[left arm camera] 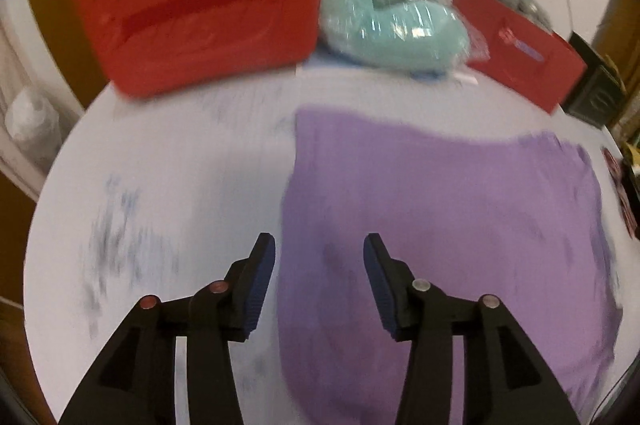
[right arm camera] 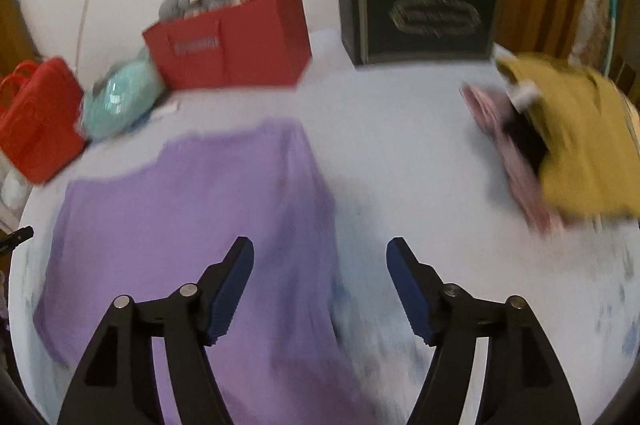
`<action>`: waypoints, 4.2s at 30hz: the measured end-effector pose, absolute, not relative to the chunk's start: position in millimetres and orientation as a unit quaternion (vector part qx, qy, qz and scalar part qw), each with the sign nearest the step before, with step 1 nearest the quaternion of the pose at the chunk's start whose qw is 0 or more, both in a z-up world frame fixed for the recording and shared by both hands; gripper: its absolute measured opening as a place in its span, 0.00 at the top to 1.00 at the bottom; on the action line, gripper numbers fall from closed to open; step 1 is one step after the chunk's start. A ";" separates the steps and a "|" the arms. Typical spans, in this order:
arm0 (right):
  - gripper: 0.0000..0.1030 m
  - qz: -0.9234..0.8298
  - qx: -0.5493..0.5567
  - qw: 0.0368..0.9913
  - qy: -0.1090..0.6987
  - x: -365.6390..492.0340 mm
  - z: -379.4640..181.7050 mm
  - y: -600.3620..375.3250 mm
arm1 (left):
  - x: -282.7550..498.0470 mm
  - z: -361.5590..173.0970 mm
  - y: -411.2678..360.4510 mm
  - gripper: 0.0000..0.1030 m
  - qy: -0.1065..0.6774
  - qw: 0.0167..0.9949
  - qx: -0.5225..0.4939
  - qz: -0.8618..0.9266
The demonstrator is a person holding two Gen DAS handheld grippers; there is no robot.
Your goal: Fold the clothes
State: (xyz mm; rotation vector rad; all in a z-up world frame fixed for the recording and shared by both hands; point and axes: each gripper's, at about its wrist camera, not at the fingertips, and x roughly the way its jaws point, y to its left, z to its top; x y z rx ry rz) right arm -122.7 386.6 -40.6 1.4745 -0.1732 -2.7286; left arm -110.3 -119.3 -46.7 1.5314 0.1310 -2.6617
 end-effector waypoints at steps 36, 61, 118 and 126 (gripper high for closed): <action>0.91 -0.840 0.539 0.059 -0.028 66.8 -89.5 309.7 | 23.4 -83.0 -42.6 0.94 0.038 -0.019 0.550 -0.834; 0.23 -0.833 0.537 0.069 -0.113 101.4 -65.5 366.0 | 112.9 -58.0 -110.6 0.43 0.009 -0.046 0.553 -0.832; 0.44 -0.794 0.600 0.082 -0.050 116.9 -68.2 353.2 | 110.7 -104.2 -114.2 0.43 -0.015 -0.047 0.599 -0.799; 0.78 -0.780 0.618 0.094 -0.022 114.4 -91.6 332.6 | 108.3 -94.2 -113.7 0.92 -0.007 -0.028 0.592 -0.805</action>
